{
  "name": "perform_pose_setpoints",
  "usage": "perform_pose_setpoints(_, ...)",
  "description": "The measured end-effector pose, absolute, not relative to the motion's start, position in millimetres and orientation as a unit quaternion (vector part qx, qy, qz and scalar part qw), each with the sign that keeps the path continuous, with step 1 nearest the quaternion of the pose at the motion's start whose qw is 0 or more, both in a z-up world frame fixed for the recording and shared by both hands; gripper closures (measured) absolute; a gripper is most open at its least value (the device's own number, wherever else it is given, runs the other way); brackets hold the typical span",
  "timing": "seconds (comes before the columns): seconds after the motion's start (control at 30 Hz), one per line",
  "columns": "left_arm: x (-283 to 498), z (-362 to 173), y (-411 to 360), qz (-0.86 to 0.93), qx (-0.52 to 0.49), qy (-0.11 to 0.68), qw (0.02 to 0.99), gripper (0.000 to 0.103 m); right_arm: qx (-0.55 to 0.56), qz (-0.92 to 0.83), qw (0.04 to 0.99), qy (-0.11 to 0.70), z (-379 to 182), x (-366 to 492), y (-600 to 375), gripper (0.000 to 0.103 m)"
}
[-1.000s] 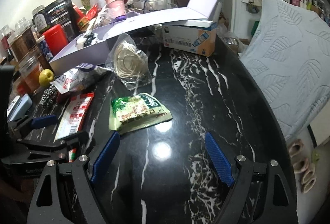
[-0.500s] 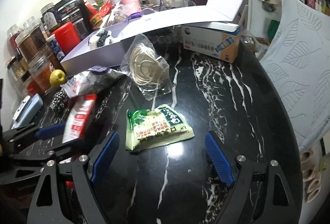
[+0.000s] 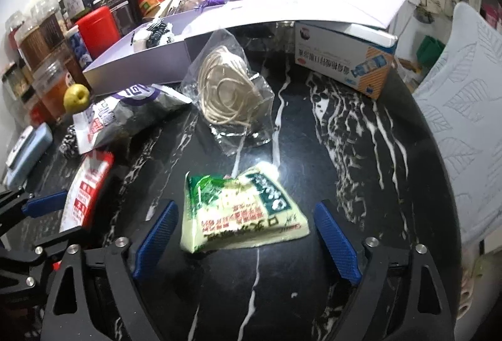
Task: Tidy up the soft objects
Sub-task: 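Grasp the red-and-white snack packet with the left tool while the right tool grasps the green packet, then carry the red packet with the left tool while the right tool carries the green packet to the box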
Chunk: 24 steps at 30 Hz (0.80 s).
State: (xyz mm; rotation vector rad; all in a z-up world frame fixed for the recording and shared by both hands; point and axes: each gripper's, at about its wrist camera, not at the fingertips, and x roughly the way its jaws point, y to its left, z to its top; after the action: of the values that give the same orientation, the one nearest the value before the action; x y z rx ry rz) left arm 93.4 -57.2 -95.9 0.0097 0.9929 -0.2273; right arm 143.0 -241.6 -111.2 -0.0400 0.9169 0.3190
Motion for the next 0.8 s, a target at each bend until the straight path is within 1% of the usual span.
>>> perform_pose_setpoints(0.13,98,-99,-56,-0.105,0.007,0.482,0.870,0.051,-0.036,0.148,0.882,0.446,-113,147,-237,0.011)
perform_pose_setpoints(0.23,99,-100,-61,-0.102,0.019,0.482,0.870,0.047,-0.044,0.145,0.882,0.446,-114,148,-236,0.011)
perform_pose_setpoints(0.37,102,-102,-64,-0.090,0.032,0.473,0.876,0.047,-0.049,0.151,0.883,0.443,-114,149,-234,0.012)
perform_pose_setpoints(0.4,102,-102,-64,-0.089,0.032,0.470,0.877,0.047,-0.055,0.150,0.883,0.441,-114,149,-233,0.014)
perform_pose_setpoints(0.47,103,-102,-64,-0.091,0.032,0.466,0.880,0.048,-0.077,0.148,0.885,0.434,-114,147,-230,0.030)
perform_pose_setpoints(0.5,103,-102,-63,-0.089,0.031,0.464,0.881,0.051,-0.074,0.153,0.886,0.432,-113,146,-230,0.032)
perform_pose_setpoints(0.53,104,-102,-62,-0.088,0.030,0.462,0.882,0.052,-0.077,0.155,0.886,0.429,-113,145,-231,0.038)
perform_pose_setpoints(0.67,103,-100,-60,-0.094,0.021,0.460,0.883,0.055,-0.072,0.162,0.887,0.426,-111,140,-232,0.044)
perform_pose_setpoints(0.8,102,-97,-54,-0.102,0.004,0.461,0.882,0.056,-0.051,0.174,0.888,0.422,-110,129,-235,0.045)
